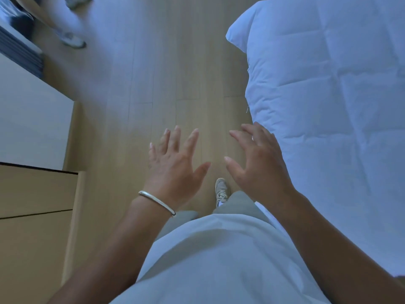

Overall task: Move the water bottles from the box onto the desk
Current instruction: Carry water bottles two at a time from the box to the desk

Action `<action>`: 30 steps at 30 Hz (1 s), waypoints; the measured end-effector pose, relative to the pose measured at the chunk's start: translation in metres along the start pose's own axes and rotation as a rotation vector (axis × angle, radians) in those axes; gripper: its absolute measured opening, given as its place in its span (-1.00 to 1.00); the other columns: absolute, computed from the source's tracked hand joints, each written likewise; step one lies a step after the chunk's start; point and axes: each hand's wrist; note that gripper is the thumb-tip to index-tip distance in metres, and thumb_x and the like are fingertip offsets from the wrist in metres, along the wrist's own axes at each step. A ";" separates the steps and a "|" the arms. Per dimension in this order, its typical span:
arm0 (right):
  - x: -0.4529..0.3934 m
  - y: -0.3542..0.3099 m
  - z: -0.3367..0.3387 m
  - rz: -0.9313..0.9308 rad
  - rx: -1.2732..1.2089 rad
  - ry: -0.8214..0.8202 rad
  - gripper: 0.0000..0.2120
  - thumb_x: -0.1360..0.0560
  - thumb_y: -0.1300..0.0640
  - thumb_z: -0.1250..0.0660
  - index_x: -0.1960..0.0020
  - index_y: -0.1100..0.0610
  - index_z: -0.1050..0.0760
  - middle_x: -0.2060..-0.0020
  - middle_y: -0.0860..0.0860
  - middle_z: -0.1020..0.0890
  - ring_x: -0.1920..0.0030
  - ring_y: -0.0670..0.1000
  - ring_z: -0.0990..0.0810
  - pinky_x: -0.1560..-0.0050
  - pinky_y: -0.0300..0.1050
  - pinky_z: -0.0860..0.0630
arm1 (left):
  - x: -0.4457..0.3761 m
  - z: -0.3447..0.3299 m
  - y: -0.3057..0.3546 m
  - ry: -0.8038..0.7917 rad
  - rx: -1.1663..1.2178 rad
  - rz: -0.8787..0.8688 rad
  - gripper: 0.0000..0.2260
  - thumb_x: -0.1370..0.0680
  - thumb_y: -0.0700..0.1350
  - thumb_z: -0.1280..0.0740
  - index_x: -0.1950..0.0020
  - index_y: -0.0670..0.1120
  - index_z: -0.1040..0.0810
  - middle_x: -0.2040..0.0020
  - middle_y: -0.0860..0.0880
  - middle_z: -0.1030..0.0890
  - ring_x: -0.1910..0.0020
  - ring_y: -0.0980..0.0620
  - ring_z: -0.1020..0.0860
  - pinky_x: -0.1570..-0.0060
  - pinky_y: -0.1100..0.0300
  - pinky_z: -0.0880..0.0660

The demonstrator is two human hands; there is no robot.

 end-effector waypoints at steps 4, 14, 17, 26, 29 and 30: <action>-0.074 0.013 0.026 0.046 -0.021 0.001 -0.46 -0.43 -0.07 -0.30 -0.37 0.08 -0.48 -0.37 0.12 -0.48 -0.47 0.17 -0.32 -0.43 0.27 -0.27 | -0.059 0.035 0.025 0.009 -0.016 0.022 -0.34 -0.60 0.28 -0.08 -0.60 0.17 0.16 -0.63 -0.04 0.16 -0.59 -0.04 0.22 -0.54 -0.11 0.18; -0.238 0.029 0.041 0.011 -0.006 -0.102 -0.38 -0.43 -0.12 -0.26 -0.45 0.06 -0.38 -0.38 0.05 -0.46 -0.46 0.12 -0.32 -0.44 0.22 -0.25 | -0.219 0.101 0.042 0.015 0.005 0.007 -0.32 -0.58 0.30 -0.09 -0.59 0.18 0.16 -0.63 -0.02 0.15 -0.59 -0.03 0.21 -0.55 -0.11 0.16; -0.303 0.032 0.040 -0.020 0.011 -0.110 -0.38 -0.43 -0.13 -0.25 -0.45 0.05 -0.36 -0.36 0.03 -0.47 -0.43 0.12 -0.35 -0.43 0.21 -0.26 | -0.286 0.121 0.036 0.003 0.025 -0.005 -0.31 -0.58 0.30 -0.10 -0.59 0.18 0.17 -0.63 -0.03 0.15 -0.60 -0.03 0.20 -0.54 -0.12 0.15; -0.522 0.006 0.057 -0.028 0.097 -0.114 -0.39 -0.44 -0.15 -0.23 -0.45 0.04 -0.38 -0.37 0.02 -0.46 -0.47 0.10 -0.32 -0.44 0.20 -0.25 | -0.499 0.219 0.026 -0.012 0.049 -0.121 -0.32 -0.59 0.29 -0.08 -0.60 0.15 0.18 -0.63 -0.05 0.14 -0.60 -0.06 0.19 -0.54 -0.15 0.13; -0.584 -0.003 0.063 -0.029 0.112 -0.109 -0.37 -0.43 -0.16 -0.24 -0.45 0.05 -0.38 -0.37 0.02 -0.47 -0.46 0.10 -0.34 -0.42 0.20 -0.27 | -0.553 0.252 0.025 0.008 0.047 -0.149 -0.32 -0.59 0.29 -0.09 -0.60 0.15 0.17 -0.63 -0.06 0.13 -0.60 -0.06 0.18 -0.54 -0.15 0.11; -0.602 -0.004 0.065 -0.039 0.109 -0.112 -0.37 -0.42 -0.15 -0.24 -0.45 0.05 -0.38 -0.36 0.02 -0.47 -0.44 0.10 -0.35 -0.41 0.21 -0.29 | -0.568 0.262 0.024 0.016 0.044 -0.153 -0.32 -0.59 0.28 -0.09 -0.60 0.15 0.17 -0.63 -0.06 0.12 -0.60 -0.07 0.17 -0.54 -0.15 0.11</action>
Point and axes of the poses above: each hand's wrist, its own x-axis away from the middle knuckle, its own z-axis out of the back of the hand, y = z × x
